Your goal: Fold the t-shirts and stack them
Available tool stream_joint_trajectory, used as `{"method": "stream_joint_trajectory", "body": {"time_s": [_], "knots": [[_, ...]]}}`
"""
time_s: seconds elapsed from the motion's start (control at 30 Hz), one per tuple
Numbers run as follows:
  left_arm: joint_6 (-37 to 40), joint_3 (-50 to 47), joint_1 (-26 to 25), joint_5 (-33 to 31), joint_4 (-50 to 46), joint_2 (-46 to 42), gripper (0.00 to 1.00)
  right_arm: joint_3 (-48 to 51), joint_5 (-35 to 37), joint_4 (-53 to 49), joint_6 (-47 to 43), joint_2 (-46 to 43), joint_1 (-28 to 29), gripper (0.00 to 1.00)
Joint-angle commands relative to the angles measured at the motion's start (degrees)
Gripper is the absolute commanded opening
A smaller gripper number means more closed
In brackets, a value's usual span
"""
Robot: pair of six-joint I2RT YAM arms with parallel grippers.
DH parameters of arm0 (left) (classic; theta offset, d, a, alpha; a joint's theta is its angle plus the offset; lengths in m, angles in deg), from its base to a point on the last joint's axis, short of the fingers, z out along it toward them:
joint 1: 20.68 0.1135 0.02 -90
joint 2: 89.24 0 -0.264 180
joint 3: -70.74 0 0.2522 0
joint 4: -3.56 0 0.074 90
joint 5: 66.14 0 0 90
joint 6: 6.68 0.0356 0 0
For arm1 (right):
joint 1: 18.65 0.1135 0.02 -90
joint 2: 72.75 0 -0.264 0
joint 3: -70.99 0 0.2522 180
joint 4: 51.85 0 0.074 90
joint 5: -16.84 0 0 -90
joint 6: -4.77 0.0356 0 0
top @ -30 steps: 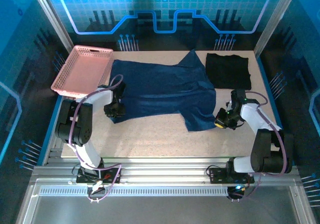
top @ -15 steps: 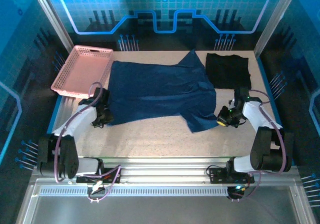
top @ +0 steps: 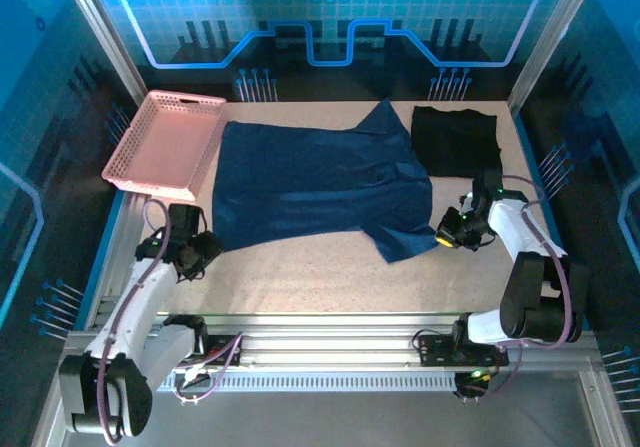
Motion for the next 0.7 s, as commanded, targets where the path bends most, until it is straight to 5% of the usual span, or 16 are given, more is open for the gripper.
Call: {"method": "stream_joint_trajectory", "body": {"time_s": [0.0,0.67], "knots": [[-5.47,-2.14,0.41,4.2,5.55,1.56,0.61,-0.87,-1.49,-1.25,-1.51,0.11,-0.86,0.0],[-8.35,-1.3,2.08,7.58,22.47,24.14,0.42,0.06,-2.7,-2.66,-3.28,-1.54,-1.13,0.0]]}}
